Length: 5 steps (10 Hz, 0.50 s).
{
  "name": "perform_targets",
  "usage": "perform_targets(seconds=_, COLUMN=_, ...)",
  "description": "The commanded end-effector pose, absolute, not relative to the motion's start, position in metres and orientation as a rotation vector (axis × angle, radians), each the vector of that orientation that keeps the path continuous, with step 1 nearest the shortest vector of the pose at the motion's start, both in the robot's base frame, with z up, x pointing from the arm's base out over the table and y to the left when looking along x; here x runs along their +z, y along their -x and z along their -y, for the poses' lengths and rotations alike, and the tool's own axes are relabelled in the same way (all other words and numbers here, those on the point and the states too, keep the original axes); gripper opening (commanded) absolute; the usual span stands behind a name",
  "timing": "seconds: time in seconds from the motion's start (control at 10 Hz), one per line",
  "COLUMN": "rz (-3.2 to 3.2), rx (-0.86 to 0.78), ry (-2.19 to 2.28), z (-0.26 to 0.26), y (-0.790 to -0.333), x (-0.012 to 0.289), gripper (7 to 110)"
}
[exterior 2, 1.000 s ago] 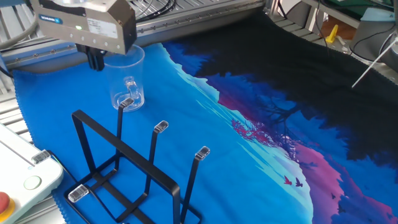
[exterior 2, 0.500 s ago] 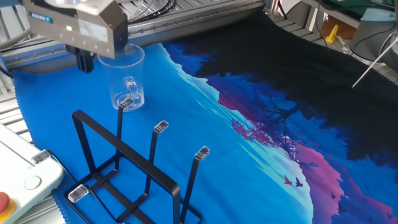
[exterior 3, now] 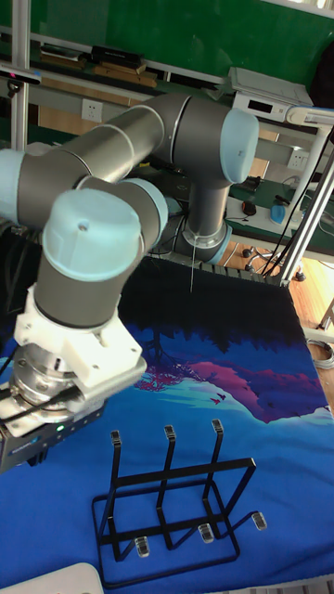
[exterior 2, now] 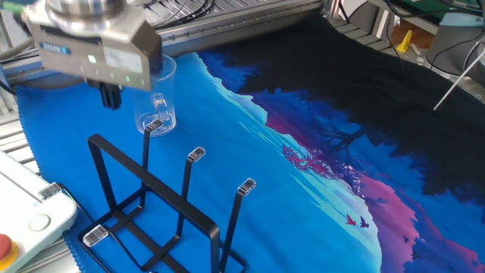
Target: Put the cup on the cup rack
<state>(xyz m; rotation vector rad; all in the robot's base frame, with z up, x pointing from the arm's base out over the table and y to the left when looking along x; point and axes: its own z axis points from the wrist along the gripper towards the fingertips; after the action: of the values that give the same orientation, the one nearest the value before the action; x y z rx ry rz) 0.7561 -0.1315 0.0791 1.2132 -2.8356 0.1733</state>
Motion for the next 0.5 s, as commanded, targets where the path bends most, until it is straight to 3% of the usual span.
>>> perform_targets(seconds=0.0, rz=2.853, rx=0.137, ry=-1.227, z=0.110, y=-0.757, x=0.065, gripper=7)
perform_targets(seconds=0.4, rz=2.837, rx=0.094, ry=-1.131, z=0.107, y=-0.741, x=0.072, gripper=7)
